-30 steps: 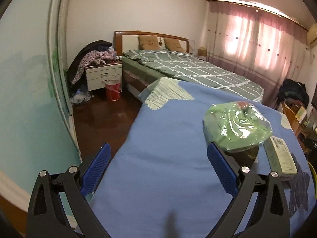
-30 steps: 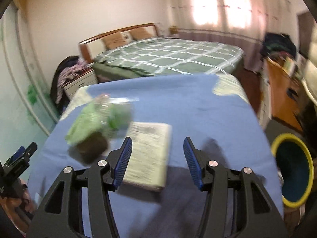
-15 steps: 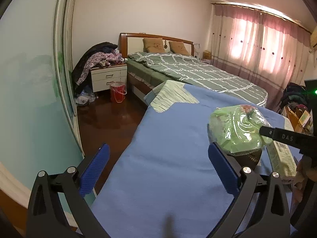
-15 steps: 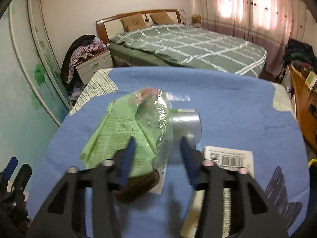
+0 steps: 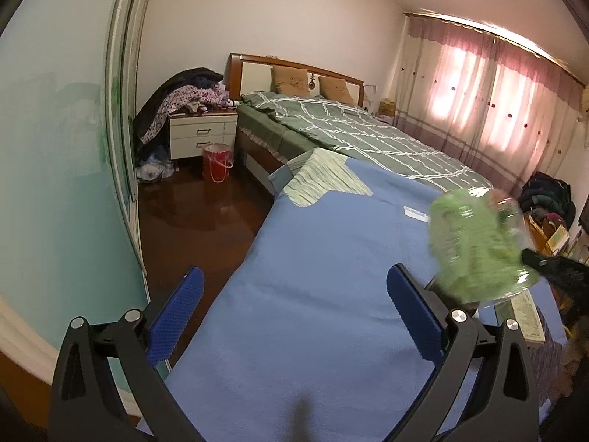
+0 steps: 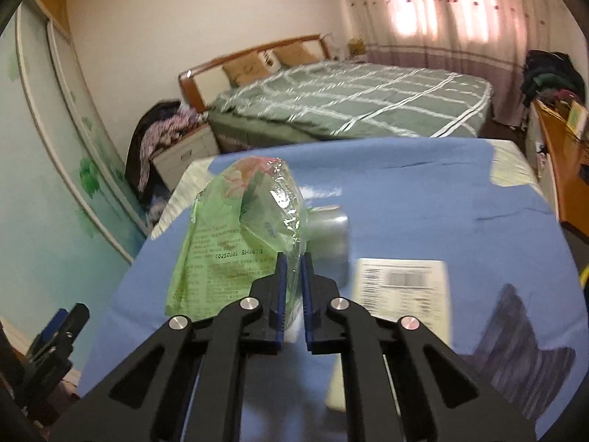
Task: Collect trash
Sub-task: 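Grasp the green plastic bag with the right tool and lift it, then carry the green bag over the yellow bin and open the right tool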
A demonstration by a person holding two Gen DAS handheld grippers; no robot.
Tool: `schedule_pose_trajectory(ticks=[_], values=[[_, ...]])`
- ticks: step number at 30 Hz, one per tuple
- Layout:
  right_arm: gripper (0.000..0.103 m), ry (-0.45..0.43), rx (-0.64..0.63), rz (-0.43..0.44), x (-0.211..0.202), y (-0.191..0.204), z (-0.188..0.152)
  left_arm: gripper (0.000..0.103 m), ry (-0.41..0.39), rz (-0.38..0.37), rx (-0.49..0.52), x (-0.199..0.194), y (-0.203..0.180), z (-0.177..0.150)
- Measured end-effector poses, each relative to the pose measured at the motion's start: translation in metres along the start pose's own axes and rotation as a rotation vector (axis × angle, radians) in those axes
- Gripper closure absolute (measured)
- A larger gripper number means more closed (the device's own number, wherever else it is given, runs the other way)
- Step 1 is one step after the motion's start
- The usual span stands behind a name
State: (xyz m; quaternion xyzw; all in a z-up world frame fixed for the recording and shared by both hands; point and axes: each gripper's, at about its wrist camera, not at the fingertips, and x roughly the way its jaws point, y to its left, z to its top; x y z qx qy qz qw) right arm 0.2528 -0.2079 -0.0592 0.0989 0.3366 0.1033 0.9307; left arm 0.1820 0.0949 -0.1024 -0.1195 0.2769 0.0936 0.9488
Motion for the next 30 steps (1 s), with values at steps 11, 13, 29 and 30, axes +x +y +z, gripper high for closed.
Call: schedule_pose_trajectory(ticks=[11,13,29,30], values=[[0.095,-0.17,0.159,-0.206,-0.091,-0.104,-0.009,0.005,-0.02,-0.008,0.036,-0.006,-0.006,-0.001],[0.095,-0.19,0.21,-0.273,-0.105,-0.133,-0.015,0.005,-0.02,-0.008,0.036,-0.006,-0.006,-0.001],[0.092,-0.222,0.552,-0.683,-0.164,-0.304,-0.077,0.005,-0.036,0.012,0.066,-0.013,-0.011,0.0],[0.091,-0.224,0.57,-0.697,-0.165,-0.31,-0.08,0.005,-0.036,0.013,0.067,-0.013,-0.011,0.0]])
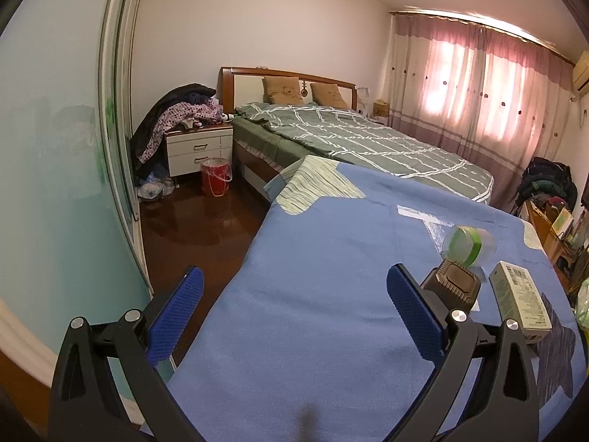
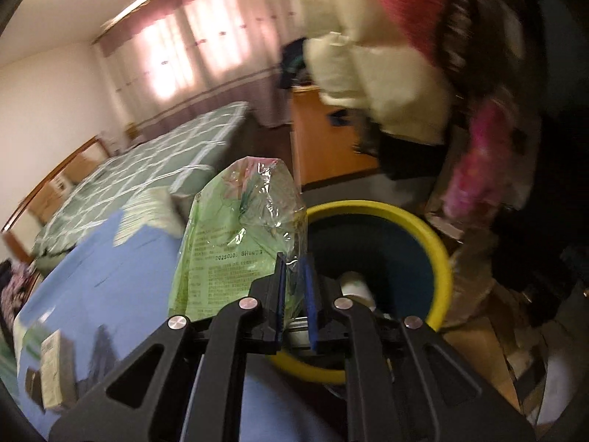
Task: Collect trash
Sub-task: 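Carry the green bag over the yellow bin and open the right tool, then grasp the dark brown square box with the left tool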
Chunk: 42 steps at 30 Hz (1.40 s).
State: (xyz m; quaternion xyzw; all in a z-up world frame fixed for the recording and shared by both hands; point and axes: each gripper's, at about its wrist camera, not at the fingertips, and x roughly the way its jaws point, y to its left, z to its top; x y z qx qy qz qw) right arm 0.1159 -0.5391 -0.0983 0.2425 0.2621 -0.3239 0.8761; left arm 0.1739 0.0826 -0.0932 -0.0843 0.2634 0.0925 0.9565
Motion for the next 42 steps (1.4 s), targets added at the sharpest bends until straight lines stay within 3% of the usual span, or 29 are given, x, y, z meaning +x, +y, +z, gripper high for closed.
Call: schedule_pose_trajectory(ticks=[1,3,6,13,16,22,23,31,35,42], values=[[0.09,-0.001,0.015,-0.015,0.002,-0.005,-0.001,0.005,0.0,0.0,0.001,0.0,0.0,0.0],[0.076,-0.007,0.046,-0.033,0.003,-0.012,-0.001,0.005,0.002,0.001,0.001,0.0,0.0,0.0],[0.067,-0.022,0.057,-0.045,0.001,-0.013,-0.004,0.005,0.004,0.002,0.005,0.0,0.0,0.0],[0.06,-0.019,-0.048,-0.011,-0.006,0.018,-0.015,0.005,0.003,0.004,0.026,0.0,-0.005,0.0],[0.056,-0.073,-0.131,-0.04,-0.017,0.037,-0.02,0.005,-0.001,0.004,0.05,-0.001,-0.009,-0.001],[0.016,-0.145,-0.268,-0.07,-0.03,0.064,-0.03,0.005,0.032,-0.029,0.191,0.003,-0.04,-0.005],[0.006,-0.141,-0.277,-0.069,-0.029,0.065,-0.03,0.005,0.041,-0.046,0.216,0.004,-0.047,-0.006],[0.006,-0.103,-0.261,-0.076,-0.024,0.062,-0.028,0.005,0.146,-0.219,0.375,0.019,-0.113,-0.009],[0.006,-0.11,-0.277,-0.062,-0.026,0.064,-0.03,0.005,0.218,-0.266,0.412,0.039,-0.137,-0.005],[0.006,-0.062,-0.204,-0.015,-0.019,0.051,-0.026,0.005,0.308,-0.279,0.393,0.08,-0.151,-0.002]])
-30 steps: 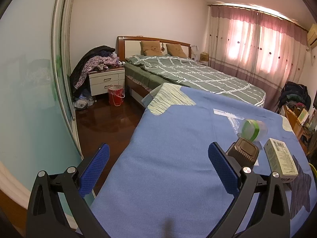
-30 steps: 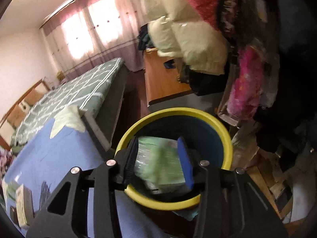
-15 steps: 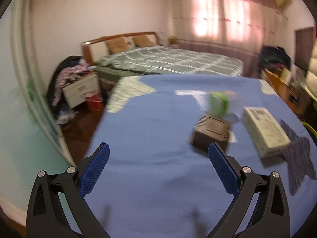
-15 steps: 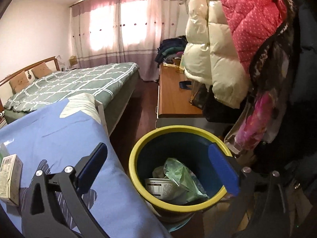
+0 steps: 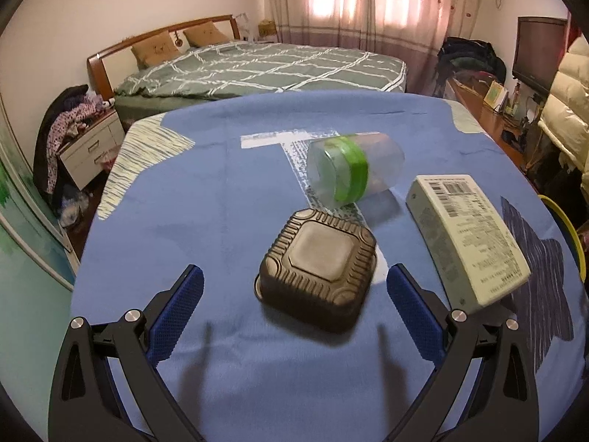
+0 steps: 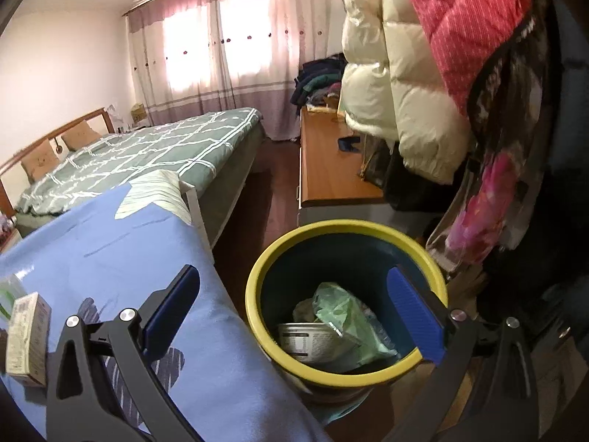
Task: Collect trash
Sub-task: 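Grasp the dark brown square box with the left tool, then carry the brown box over the yellow bin and open the left tool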
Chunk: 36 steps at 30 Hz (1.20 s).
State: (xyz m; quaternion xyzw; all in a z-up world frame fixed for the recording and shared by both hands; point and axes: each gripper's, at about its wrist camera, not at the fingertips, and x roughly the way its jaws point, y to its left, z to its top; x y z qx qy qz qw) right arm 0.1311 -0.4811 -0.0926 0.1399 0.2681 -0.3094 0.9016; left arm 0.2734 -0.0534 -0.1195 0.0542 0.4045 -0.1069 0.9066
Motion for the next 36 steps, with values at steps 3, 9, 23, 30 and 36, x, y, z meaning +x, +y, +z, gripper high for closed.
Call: schedule_pose_trajectory(ticks=[3,9,23,30,36], values=[[0.006,0.002,0.011,0.0,0.0,-0.002,0.0,0.005,0.0,0.009,0.013,0.01,-0.002,0.006],[0.006,-0.027,-0.028,-0.008,-0.006,0.006,-0.001,0.018,0.038,-0.011,0.043,0.029,-0.008,0.01],[0.006,-0.013,-0.016,0.023,-0.01,0.009,-0.005,0.037,0.039,-0.043,0.048,0.016,-0.015,0.009],[0.006,0.01,0.086,0.131,-0.01,-0.016,-0.008,0.037,-0.03,-0.059,0.082,-0.034,-0.049,0.015],[0.006,0.065,0.085,0.139,-0.002,-0.037,-0.005,0.037,-0.081,-0.161,0.148,-0.066,-0.111,0.027]])
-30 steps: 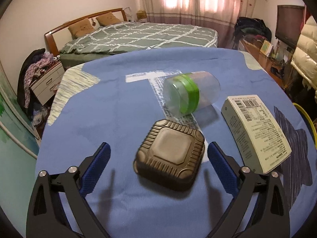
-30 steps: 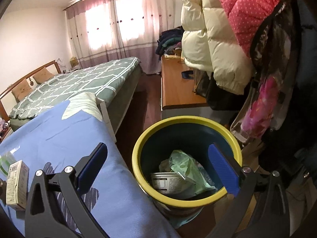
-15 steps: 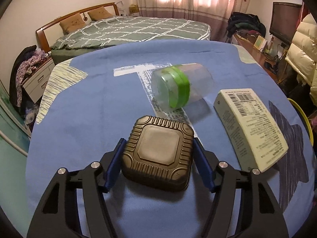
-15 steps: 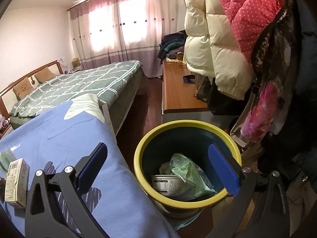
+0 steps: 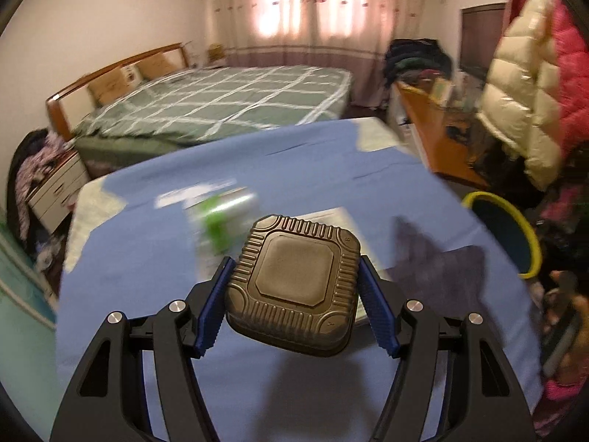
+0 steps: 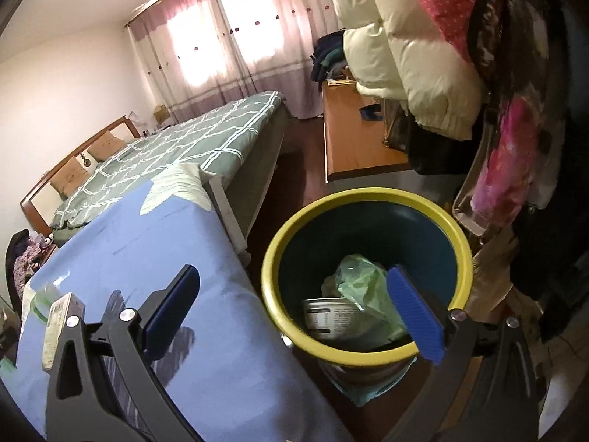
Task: Collect trash
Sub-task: 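Carry the brown box over the yellow bin and open the left tool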
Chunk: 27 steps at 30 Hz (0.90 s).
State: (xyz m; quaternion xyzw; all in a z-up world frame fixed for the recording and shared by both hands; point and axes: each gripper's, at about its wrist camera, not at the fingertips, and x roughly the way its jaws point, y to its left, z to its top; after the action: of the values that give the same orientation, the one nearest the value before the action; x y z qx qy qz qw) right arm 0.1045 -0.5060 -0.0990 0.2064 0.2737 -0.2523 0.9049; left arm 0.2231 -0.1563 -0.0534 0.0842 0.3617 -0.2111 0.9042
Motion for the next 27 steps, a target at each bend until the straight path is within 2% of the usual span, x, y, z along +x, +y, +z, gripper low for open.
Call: schedule_pose_trajectory(ticks=[6,11,15,18,27], values=[[0.006,-0.037,-0.004,-0.093,-0.009,-0.037,0.013,0.037,-0.005,-0.119,0.085,0.009,-0.075,0.022],[0.006,-0.047,-0.007,-0.146,-0.018,-0.07,0.021,0.037,0.02,-0.222,0.155,0.029,-0.144,0.04],[0.006,-0.049,-0.006,-0.179,-0.024,-0.095,0.022,0.037,0.052,-0.275,0.206,0.05,-0.197,0.047],[0.006,-0.046,0.003,-0.202,-0.028,-0.113,0.02,0.037,0.079,-0.292,0.237,0.067,-0.235,0.05],[0.006,-0.052,0.053,-0.229,-0.034,-0.144,0.019,0.037,0.152,-0.33,0.293,0.107,-0.31,0.051]])
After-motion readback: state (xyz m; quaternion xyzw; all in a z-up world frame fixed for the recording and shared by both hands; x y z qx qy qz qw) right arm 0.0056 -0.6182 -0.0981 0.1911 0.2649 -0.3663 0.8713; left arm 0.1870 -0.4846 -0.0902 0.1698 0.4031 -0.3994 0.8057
